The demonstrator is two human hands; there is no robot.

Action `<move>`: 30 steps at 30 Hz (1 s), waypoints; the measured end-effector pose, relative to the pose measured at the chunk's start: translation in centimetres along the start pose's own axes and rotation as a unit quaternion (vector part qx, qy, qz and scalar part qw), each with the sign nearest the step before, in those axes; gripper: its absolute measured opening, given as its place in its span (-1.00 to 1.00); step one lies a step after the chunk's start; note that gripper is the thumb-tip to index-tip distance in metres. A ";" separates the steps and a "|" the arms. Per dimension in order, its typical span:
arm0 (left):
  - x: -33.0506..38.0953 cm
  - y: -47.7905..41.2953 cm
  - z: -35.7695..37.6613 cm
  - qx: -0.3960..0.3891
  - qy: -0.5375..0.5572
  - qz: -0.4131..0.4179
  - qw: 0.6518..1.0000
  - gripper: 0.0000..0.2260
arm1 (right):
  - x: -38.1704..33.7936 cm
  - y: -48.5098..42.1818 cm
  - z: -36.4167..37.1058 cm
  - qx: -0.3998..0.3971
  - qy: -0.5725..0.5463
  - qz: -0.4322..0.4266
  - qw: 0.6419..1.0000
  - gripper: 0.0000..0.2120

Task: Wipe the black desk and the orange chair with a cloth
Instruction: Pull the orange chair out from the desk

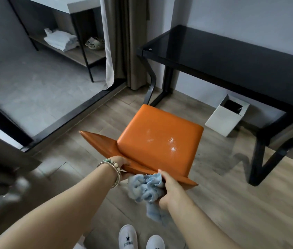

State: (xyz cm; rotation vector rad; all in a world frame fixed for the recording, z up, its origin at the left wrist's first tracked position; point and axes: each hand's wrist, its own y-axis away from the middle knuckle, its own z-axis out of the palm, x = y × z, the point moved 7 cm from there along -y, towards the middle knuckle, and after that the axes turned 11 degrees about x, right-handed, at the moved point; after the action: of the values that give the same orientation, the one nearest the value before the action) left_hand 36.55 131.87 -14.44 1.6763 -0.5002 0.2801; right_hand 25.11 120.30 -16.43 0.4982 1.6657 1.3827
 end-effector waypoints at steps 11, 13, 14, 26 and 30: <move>1.6 -3.8 -5.0 0.060 0.007 0.077 0.995 -0.81 | 4.5 0.0 3.7 -0.058 -0.115 -0.002 0.992 -0.44; 1.2 -3.8 -4.8 0.078 0.035 0.096 0.992 -0.74 | 5.2 0.1 2.9 -0.027 -0.111 -0.027 0.993 -0.58; 1.0 -3.6 -4.6 0.086 0.050 0.110 0.989 -0.72 | 5.8 0.3 2.6 -0.014 -0.103 -0.032 0.994 -0.61; -5.3 -0.3 -0.6 0.073 0.055 0.171 0.981 -0.07 | 6.0 0.3 -2.3 0.012 -0.061 -0.004 0.998 -0.85; -8.1 2.4 1.1 0.108 0.034 0.179 0.977 -0.28 | 6.1 -0.2 -6.2 -0.003 -0.031 -0.023 0.999 -0.78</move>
State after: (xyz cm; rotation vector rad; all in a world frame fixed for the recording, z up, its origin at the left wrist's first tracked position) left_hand 28.23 131.89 -16.27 1.7729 -0.7430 0.6727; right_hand 16.84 121.33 -18.98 0.4919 1.6135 1.3265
